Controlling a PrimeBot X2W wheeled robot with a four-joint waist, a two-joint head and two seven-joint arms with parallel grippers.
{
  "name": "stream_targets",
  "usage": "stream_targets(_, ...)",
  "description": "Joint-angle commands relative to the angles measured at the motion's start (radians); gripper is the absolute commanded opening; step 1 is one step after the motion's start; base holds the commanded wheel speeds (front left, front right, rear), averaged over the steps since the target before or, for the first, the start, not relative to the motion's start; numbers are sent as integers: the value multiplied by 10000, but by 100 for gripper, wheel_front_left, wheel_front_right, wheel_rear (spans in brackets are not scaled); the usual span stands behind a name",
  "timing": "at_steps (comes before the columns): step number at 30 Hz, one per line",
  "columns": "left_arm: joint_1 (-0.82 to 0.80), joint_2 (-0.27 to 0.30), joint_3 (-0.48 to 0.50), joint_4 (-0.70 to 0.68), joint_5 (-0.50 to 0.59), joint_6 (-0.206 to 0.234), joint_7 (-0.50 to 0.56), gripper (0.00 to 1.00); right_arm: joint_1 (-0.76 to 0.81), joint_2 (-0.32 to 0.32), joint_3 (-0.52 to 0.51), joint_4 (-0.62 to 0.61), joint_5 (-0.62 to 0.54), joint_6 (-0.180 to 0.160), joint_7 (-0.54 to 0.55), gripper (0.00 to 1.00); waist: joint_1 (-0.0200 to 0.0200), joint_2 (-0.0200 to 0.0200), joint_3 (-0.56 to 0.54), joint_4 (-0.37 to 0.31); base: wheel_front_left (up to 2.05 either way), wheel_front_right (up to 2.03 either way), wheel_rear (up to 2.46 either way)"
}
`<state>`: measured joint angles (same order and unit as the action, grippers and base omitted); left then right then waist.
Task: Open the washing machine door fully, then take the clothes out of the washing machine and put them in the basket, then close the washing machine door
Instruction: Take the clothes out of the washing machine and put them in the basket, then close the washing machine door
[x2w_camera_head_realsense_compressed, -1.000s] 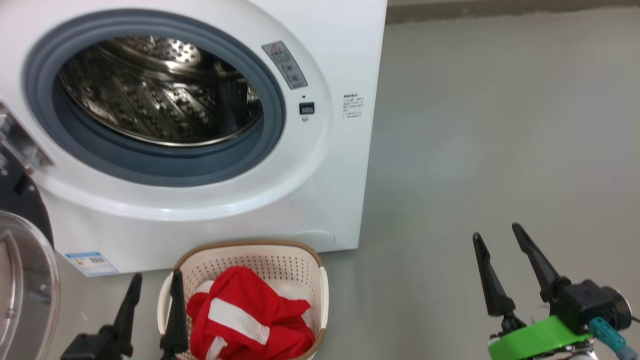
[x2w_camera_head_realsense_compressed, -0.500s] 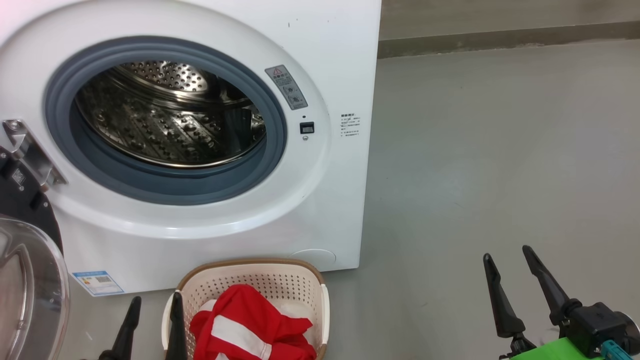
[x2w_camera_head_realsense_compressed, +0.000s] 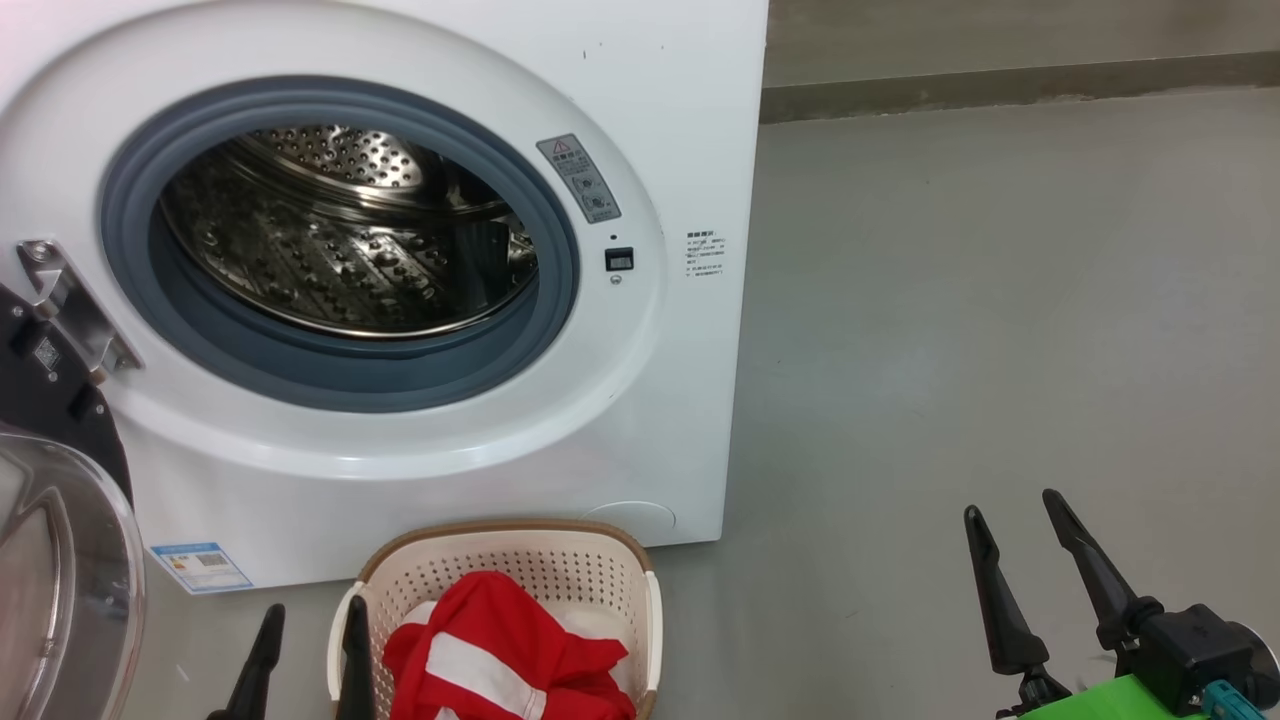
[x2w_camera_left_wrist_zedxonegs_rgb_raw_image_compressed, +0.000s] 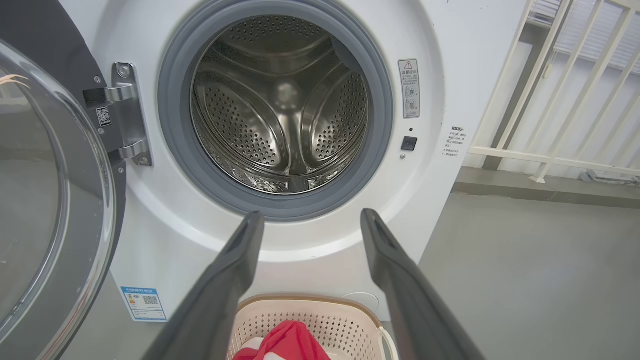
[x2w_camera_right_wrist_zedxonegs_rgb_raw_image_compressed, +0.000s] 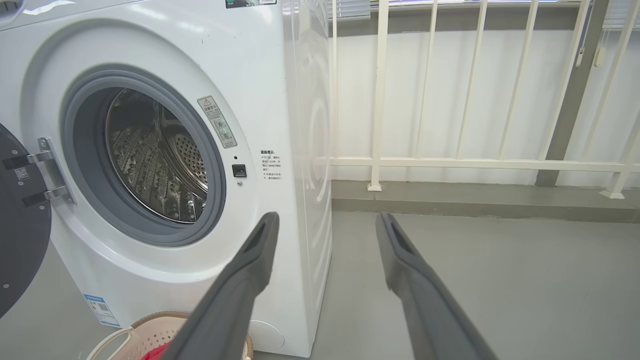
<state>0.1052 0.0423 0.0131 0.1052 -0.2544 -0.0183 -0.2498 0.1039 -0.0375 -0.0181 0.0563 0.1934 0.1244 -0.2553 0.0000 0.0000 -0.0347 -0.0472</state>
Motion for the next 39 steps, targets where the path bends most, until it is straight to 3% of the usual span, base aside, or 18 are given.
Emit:
stream_targets(1,-156,90,329,-223,145,-11,-120,100,-47,-127,250,-300,96,63,-65,100,0,0,11,9,0,0,0)
stream_targets(12,-167,89,326,-239,257,39,-120,100,-53,-127,221,-301,55,63,-65,100,0,0,76,136,-30,30,0)
stream_targets(27,-227,178,164,-288,448,-133,-120,100,-116,-127,277,-261,99,63,-65,100,0,0,160,185,-134,132,3)
stream_targets(39,-304,195,61,-260,556,-123,-120,100,-125,-127,288,-242,133,63,-65,100,0,0,159,220,-14,14,0)
